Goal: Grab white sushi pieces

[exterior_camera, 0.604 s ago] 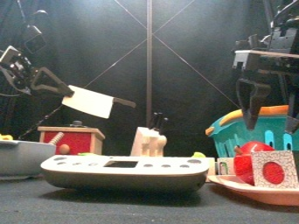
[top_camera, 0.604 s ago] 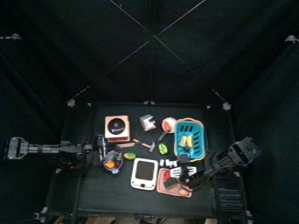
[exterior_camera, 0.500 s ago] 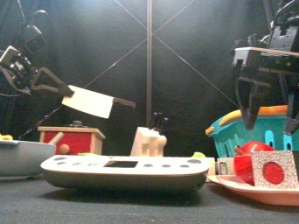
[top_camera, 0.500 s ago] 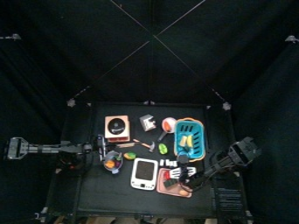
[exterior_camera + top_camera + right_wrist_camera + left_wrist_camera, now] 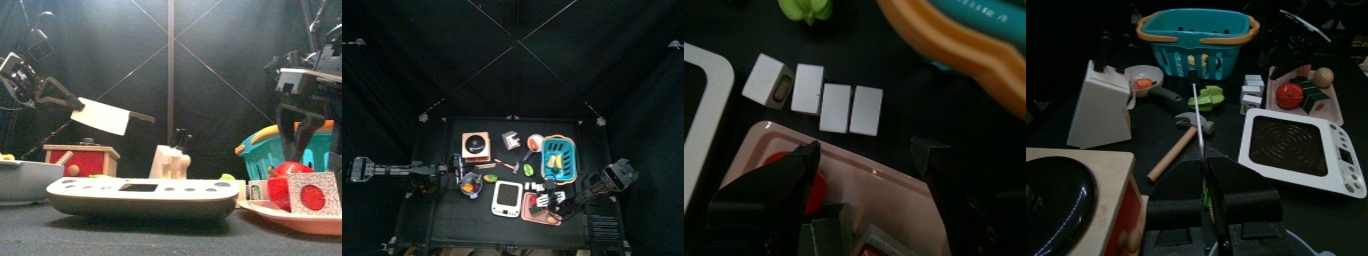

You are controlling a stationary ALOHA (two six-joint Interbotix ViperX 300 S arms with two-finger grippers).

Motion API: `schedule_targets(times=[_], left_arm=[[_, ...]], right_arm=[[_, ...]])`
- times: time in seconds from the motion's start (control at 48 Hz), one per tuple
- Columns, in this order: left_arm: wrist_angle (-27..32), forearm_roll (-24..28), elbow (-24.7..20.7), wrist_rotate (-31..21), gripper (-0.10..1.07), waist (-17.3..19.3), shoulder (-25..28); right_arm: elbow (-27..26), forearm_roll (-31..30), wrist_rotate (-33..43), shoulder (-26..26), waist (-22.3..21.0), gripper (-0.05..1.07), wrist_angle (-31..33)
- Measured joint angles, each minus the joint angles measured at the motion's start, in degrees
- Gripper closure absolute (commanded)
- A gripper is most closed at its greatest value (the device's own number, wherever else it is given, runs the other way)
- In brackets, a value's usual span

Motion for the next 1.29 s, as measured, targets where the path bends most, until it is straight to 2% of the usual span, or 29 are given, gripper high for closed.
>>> schedule_targets(times=[0.125, 0.354, 0.667, 1.292], left_arm=[[-0.1, 0.0, 0.0, 0.0, 0.64, 0.0, 0.1], [0.0, 0.0, 0.0, 0.0, 0.64, 0.0, 0.1], [0.0, 0.0, 0.0, 0.0, 0.64, 0.0, 0.1], [0.0, 0.0, -0.1, 0.0, 0.64, 0.0, 0.1]], right_arm=[[1.0, -0.4, 0.0, 1.0, -1.1, 0.01, -2.7], [1.1, -2.9, 0.3, 2.1, -3.2, 0.01, -3.2], [1.1, -3.2, 0.5, 4.7, -4.8, 0.01, -3.4], [1.2, -3.2, 0.4, 5.0, -5.3, 0.02, -3.4]])
